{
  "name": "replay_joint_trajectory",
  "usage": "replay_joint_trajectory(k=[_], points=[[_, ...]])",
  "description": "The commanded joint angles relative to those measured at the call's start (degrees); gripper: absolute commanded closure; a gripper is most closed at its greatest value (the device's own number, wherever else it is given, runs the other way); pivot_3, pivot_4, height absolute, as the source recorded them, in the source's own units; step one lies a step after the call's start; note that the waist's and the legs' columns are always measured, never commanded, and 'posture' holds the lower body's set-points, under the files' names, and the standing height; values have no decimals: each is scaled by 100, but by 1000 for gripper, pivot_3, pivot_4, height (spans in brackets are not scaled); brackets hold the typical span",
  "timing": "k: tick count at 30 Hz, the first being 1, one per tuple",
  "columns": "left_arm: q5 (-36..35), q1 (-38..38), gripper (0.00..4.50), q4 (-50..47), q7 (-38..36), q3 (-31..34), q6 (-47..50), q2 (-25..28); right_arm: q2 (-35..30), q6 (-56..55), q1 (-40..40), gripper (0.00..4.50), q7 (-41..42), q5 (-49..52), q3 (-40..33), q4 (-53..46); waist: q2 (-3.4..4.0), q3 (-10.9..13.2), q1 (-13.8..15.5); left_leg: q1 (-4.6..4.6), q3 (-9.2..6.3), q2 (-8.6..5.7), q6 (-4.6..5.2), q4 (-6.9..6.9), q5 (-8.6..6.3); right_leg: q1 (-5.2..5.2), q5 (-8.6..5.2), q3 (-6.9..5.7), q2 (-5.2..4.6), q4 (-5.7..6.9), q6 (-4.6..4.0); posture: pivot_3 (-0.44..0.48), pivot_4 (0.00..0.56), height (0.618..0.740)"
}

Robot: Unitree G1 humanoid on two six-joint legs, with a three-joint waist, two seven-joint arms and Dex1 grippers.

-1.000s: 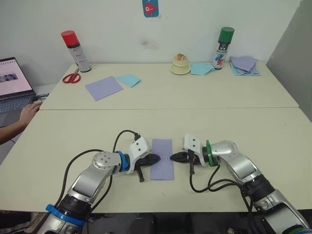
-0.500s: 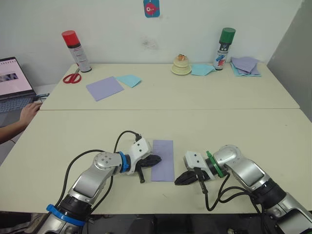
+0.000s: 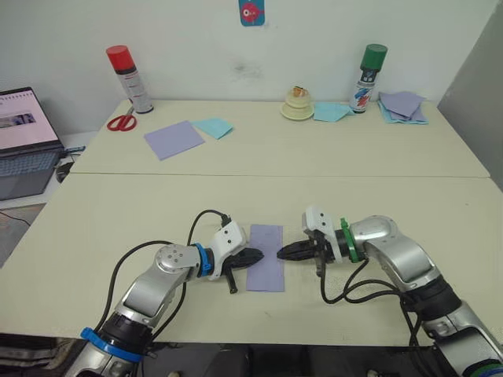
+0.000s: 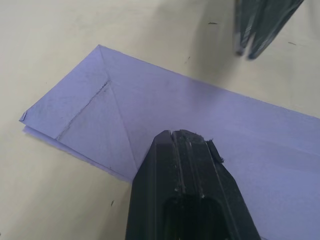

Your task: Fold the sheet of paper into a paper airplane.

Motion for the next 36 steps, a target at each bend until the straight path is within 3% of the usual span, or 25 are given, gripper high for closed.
replay_joint_trajectory(k=[1,6,14,26,36], points=[[351,94,4500,539,140,-153,88,7,64,-363,86,4486,-299,-318,151,91,-1,1,21,-1,0,-1,0,0,0,0,0,0,0,-1,0,0,150,740],[273,72,4500,678,142,8,-109,-5,-70,-1144,177,4486,-349,-948,575,537,1,0,8,1,2,1,0,0,0,-2,1,1,1,0,0,0,150,740],[-834,136,4500,328,139,1290,542,60,-1,-1543,108,4486,-387,-1056,546,1000,-11,16,-45,1,-1,7,-2,-3,0,-10,0,0,8,5,0,0,150,740],[-1049,355,4500,-406,132,1093,1128,-171,95,-1457,51,4486,-418,-1047,492,1103,-17,20,-37,-1,1,4,-5,-3,-4,-11,1,10,7,-1,-1,0,150,740],[-1070,151,4500,-680,69,1073,1349,-55,135,-1315,110,4486,-480,-1061,514,1055,-19,24,-38,-2,1,5,-6,-3,-4,-12,1,9,7,-1,-1,0,150,740]])
